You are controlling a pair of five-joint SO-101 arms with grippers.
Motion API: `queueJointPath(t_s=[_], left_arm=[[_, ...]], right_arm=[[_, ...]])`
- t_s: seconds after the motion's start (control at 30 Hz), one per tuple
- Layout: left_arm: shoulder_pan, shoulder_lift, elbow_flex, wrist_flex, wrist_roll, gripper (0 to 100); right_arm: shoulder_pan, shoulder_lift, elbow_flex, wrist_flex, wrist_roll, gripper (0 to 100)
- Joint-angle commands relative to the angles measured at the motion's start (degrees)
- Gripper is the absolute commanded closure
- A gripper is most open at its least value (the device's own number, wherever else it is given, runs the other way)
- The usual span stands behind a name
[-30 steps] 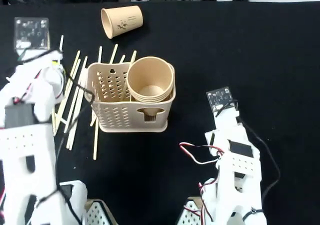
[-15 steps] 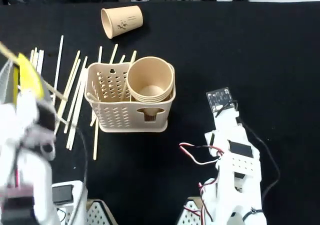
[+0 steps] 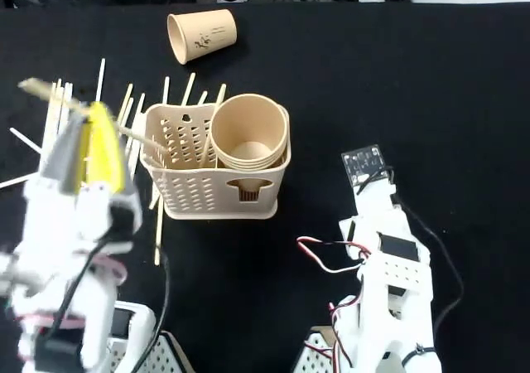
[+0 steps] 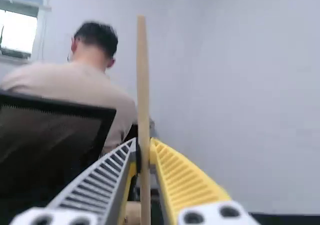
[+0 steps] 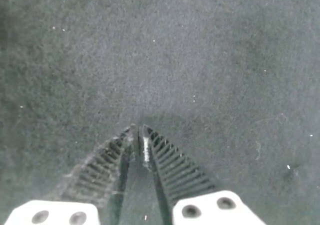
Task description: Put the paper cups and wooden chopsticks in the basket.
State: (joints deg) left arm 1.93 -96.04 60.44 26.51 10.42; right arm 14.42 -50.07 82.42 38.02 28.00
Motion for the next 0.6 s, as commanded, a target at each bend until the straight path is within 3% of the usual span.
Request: queueJointPath(t_s=[0.0, 0.17, 0.37, 0.57], left_arm=[[2.1, 4.9, 2.9, 0.4, -0.8, 96], [3.2, 8.4, 1.6, 4.7, -3.9, 80], [2.2, 14.3, -10.8, 13.8, -4.0, 80], [-16.0, 27.3, -32.0, 29.2, -3.9, 80]], right_arm=[[-0.6, -0.9, -0.1, -1.0, 0.5, 98.6], [-0.6, -0.9, -0.1, -1.0, 0.5, 98.6], [-0.6, -0.9, -0.1, -1.0, 0.5, 98.6], [-0.6, -0.9, -0.1, -1.0, 0.5, 98.6]])
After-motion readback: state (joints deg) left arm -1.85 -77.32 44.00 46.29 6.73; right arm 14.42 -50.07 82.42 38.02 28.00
